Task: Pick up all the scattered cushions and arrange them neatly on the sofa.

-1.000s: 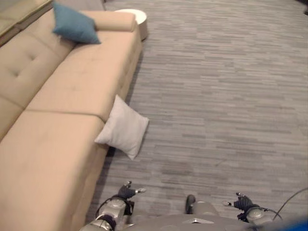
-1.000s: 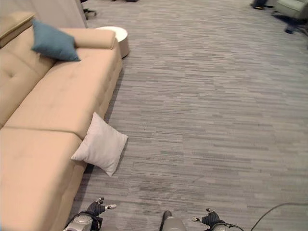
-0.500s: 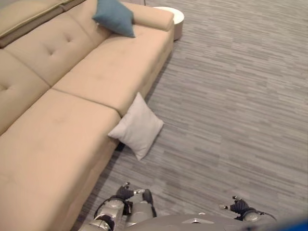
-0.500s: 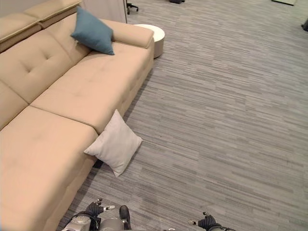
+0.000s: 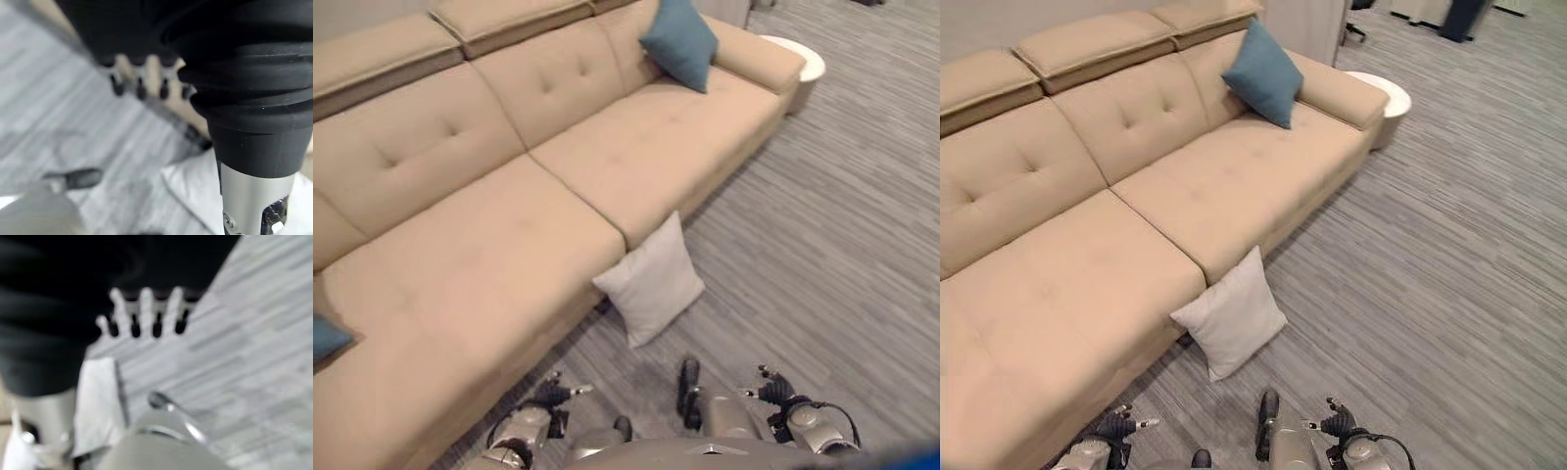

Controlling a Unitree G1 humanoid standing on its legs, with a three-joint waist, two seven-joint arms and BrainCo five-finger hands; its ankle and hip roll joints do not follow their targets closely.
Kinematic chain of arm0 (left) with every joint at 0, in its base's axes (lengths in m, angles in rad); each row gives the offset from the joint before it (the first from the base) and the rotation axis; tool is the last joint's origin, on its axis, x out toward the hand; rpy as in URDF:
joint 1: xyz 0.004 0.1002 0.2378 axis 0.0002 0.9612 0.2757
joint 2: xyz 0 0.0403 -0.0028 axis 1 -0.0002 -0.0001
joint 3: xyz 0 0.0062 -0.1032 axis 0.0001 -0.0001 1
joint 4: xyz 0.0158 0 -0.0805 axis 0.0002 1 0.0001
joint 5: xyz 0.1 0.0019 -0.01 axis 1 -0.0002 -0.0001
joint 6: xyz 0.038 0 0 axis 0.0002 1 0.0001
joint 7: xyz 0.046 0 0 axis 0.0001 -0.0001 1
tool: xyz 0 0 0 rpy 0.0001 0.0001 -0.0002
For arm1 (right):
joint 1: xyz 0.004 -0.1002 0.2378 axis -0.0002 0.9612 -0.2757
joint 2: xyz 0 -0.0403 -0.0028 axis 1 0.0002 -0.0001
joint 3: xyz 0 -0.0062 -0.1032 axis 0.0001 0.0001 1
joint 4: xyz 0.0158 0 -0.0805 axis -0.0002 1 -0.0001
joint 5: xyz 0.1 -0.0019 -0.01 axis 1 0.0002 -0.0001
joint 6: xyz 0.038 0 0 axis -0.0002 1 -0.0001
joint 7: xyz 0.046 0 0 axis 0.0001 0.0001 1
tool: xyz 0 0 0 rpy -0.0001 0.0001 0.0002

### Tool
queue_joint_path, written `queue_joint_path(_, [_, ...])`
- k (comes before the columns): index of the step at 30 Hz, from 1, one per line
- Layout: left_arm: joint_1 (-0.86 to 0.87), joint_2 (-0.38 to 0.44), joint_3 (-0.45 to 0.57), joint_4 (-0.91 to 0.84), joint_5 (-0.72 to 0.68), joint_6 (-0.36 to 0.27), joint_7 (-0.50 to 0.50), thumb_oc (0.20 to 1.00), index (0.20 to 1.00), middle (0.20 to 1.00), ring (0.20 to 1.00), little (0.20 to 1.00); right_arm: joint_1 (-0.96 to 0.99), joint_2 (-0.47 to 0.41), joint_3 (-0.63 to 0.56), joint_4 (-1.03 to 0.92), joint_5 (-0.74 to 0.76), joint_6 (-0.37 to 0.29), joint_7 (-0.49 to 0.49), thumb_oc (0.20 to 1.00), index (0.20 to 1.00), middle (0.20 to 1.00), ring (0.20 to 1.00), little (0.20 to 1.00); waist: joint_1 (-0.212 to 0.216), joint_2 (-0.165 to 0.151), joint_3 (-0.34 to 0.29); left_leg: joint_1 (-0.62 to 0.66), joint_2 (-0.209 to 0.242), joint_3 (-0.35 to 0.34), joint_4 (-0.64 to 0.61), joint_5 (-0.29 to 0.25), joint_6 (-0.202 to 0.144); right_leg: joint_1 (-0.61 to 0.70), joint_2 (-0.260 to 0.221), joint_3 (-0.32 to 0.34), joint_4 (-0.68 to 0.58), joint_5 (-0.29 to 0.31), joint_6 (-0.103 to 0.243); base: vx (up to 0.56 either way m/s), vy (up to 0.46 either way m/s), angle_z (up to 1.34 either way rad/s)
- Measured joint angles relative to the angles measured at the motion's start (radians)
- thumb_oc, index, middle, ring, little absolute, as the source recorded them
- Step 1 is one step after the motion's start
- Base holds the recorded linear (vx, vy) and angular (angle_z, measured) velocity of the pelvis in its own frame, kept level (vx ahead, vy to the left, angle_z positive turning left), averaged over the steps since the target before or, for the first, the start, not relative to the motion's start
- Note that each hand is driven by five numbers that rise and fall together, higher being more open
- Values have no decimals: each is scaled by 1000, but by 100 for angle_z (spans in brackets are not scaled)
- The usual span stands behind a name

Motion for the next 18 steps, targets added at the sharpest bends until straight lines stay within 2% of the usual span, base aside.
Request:
queue_joint_path(3, [9, -12, 2, 0, 1, -1, -1, 1000, 1000, 1000, 1000, 1000, -6, -8, 0, -3, -8, 0, 1, 1000, 1000, 1000, 1000, 1000, 1, 6, -3, 0, 37, 22, 60, 0, -32, 58, 29, -39, -12, -34, -49, 167, -143, 47])
queue_joint_path(4, [8, -10, 7, -1, 0, -4, 0, 1000, 1000, 1000, 1000, 1000, -3, -13, 5, -6, -19, 0, 2, 1000, 1000, 1000, 1000, 1000, 10, -1, -8, -6, 56, 23, 100, 12, -59, 100, 42, -63, -32, -46, -67, 234, -282, 56])
queue_joint_path(6, [6, -10, 13, -1, -6, -8, 0, 1000, 1000, 1000, 1000, 1000, -11, -17, 14, -23, -19, 0, 5, 1000, 1000, 1000, 1000, 1000, 22, -14, -21, -36, 71, 10, 169, 34, -96, 149, 54, -96, -91, -48, -66, 148, -318, 47])
queue_joint_path(8, [-18, -15, 21, 7, -13, -11, 1, 1000, 1000, 1000, 1000, 1000, 4, -20, 15, -48, -19, -3, 5, 1000, 1000, 1000, 1000, 1000, 10, -28, -25, -101, 70, -2, 285, 44, -150, 176, 49, -126, -122, -58, -64, 54, -241, 61])
queue_joint_path(9, [-27, -16, 24, 6, -22, -14, 0, 1000, 1000, 1000, 1000, 1000, 6, -23, 18, -61, -19, -5, 6, 1000, 1000, 1000, 1000, 1000, 28, -39, -21, -188, 82, 29, 440, 69, -181, 204, 56, -143, -143, -62, -72, 66, -282, 62])
queue_joint_path(10, [-40, -14, 25, 2, -22, -17, 0, 1000, 1000, 1000, 1000, 1000, 5, -25, 30, -60, -19, -6, 5, 1000, 1000, 1000, 1000, 1000, 42, -46, -17, -218, 92, 59, 500, 96, -192, 222, 59, -154, -155, -64, -86, 85, -245, 50])
queue_joint_path(11, [-49, -11, 24, 0, -22, -16, 0, 1000, 1000, 1000, 1000, 1000, 6, -24, 34, -59, -19, -7, 5, 1000, 1000, 1000, 1000, 1000, 40, -58, -11, -237, 113, 115, 536, 109, -187, 242, 55, -175, -174, -65, -92, 80, -113, 56])
queue_joint_path(13, [-56, -10, 11, -3, -21, -16, -1, 1000, 1000, 1000, 1000, 1000, 8, -26, 44, -42, -18, -7, 3, 1000, 1000, 1000, 1000, 1000, 17, -75, -13, -259, 179, 297, 493, 98, -164, 270, 60, -249, -223, -69, -91, 113, -47, 100])
queue_joint_path(14, [-60, -14, 0, -11, -19, -16, -3, 1000, 1000, 1000, 1000, 1000, 10, -26, 44, -33, -18, -6, 2, 1000, 1000, 1000, 1000, 1000, -1, -73, -12, -266, 189, 382, 399, 96, -160, 281, 68, -282, -247, -71, -87, 213, -7, 111])
queue_joint_path(15, [-59, -21, -1, -17, -19, -18, -8, 1000, 1000, 1000, 1000, 1000, 10, -23, 47, -18, -18, -2, 4, 1000, 1000, 1000, 1000, 1000, 4, -70, -8, -266, 187, 433, 243, 104, -160, 275, 88, -292, -249, -75, -83, 135, -3, 83])
queue_joint_path(17, [-57, -20, 19, -15, -21, -16, -11, 1000, 1000, 1000, 1000, 1000, -2, -16, 51, -9, -18, -4, 3, 1000, 1000, 1000, 1000, 1000, 5, -75, -4, -274, 173, 480, 161, 120, -158, 277, 104, -302, -253, -92, -68, 187, 22, 25])
queue_joint_path(18, [-52, -17, 23, -11, -20, -16, -13, 1000, 1000, 1000, 1000, 1000, -11, -11, 52, 7, -19, -5, 3, 1000, 1000, 1000, 1000, 1000, 14, -83, -2, -275, 150, 459, 110, 132, -165, 275, 106, -297, -252, -96, -61, 190, 51, -24])
